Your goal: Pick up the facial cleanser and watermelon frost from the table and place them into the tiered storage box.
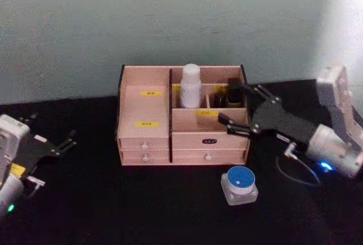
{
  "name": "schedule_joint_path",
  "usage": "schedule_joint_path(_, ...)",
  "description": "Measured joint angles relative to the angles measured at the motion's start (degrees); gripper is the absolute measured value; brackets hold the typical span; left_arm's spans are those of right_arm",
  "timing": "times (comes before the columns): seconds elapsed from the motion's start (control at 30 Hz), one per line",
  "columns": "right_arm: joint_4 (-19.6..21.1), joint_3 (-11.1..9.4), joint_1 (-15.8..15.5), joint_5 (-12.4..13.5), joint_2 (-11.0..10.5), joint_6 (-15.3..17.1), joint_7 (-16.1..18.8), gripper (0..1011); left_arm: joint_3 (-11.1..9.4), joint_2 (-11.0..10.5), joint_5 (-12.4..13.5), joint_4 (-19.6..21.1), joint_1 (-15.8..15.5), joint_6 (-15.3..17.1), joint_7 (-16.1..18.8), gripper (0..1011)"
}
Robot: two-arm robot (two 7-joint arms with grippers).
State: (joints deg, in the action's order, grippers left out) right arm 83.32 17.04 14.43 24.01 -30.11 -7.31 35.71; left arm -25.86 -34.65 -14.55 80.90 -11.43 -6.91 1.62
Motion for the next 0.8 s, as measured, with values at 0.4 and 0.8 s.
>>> schedule_joint_path(0.4,6.53,-1.08,-8.38,4.46,-7.51,4.18,0.98,1000,0.00,0.00,0.00,0.00,0.00,0.00,0.00,1001)
schedule_joint_path(0.8,7.52,0.64,-10.81,5.05,-11.02,7.64,0.53,1000,0.00,0.00,0.00,0.00,0.00,0.00,0.00,1001)
